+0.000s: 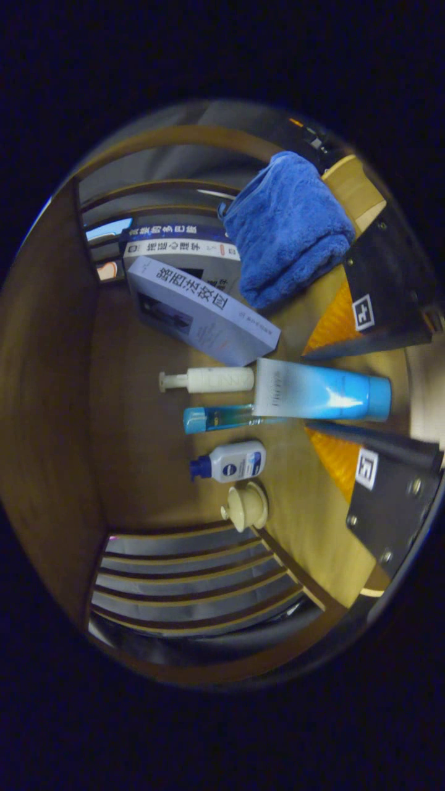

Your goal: Pull open the drawer, take out the items inside it, and place them on the countertop above the cabinet.

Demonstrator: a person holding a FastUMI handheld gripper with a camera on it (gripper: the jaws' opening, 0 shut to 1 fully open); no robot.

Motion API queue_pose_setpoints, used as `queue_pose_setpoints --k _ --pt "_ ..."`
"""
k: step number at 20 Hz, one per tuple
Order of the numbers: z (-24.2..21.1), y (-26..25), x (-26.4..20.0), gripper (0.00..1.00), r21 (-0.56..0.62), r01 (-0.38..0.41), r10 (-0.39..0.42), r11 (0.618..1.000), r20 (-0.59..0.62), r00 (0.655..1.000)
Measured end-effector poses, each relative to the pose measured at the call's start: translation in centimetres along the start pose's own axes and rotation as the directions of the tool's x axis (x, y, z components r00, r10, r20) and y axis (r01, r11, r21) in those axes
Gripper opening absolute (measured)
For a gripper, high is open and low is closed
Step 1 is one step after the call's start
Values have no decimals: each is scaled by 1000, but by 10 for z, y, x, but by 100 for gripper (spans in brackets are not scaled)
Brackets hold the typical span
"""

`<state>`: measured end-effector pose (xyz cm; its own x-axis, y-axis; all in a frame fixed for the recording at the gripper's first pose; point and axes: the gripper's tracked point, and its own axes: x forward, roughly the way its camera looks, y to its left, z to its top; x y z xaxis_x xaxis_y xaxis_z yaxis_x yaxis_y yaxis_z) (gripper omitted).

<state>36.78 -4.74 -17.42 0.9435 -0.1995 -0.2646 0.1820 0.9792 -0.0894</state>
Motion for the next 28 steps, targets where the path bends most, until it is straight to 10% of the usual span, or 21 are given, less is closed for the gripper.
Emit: queue_pose_setpoints --k 4,28 --pt "9 -6 -28 97 0 16 -16 1000 41 999" --pt "-61 -75 -305 99 -161 10 24 987 210 977"
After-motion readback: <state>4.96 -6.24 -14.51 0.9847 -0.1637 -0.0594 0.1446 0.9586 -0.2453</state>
